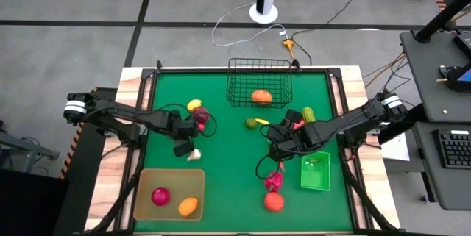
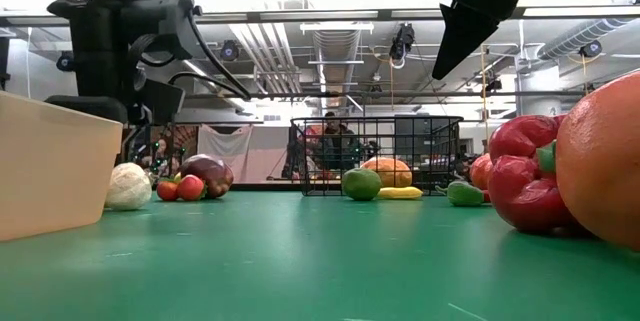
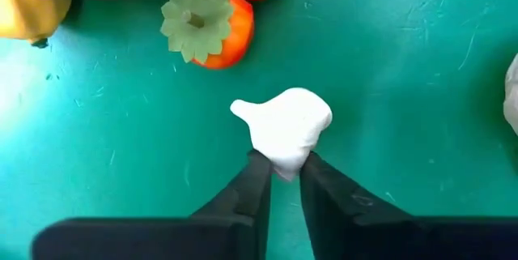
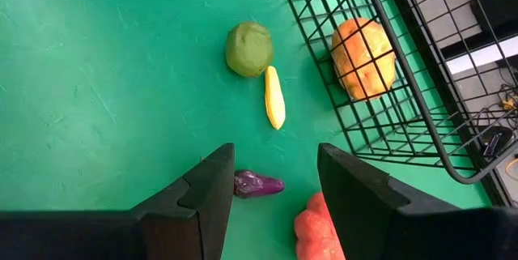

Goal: Sort produce into baskets
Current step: Put the top garlic into the green basket

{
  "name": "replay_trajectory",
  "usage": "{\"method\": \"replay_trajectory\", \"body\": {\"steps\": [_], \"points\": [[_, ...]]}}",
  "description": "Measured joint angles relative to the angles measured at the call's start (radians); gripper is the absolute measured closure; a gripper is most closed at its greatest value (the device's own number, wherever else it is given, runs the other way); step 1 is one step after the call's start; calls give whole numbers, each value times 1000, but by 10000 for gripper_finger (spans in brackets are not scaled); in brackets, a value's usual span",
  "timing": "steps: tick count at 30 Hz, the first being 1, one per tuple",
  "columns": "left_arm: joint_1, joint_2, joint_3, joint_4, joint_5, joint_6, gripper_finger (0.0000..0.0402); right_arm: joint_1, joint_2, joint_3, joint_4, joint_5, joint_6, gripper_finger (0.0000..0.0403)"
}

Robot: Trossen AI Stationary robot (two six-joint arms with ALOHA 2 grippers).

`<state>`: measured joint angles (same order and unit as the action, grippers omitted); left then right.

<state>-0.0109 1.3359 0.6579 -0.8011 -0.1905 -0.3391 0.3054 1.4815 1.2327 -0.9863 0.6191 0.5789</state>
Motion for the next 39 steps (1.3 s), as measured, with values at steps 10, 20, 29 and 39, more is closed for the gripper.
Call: {"method": "replay_trajectory", "body": {"steps": [10,20,29,39], "points": [[-9,-47,37,-5,-1,13,396,0,0,0,0,-1,0,232],[-105,-233,131,104,-55,23,398,2,0,-26,66,10,-12,232],[-252,-270,133,477,-305,139,398,31,0,-193,689,5,-391,232],[-297,-80,132,815,-378,257,398,37,8,-320,1382,-19,-769,232]]}}
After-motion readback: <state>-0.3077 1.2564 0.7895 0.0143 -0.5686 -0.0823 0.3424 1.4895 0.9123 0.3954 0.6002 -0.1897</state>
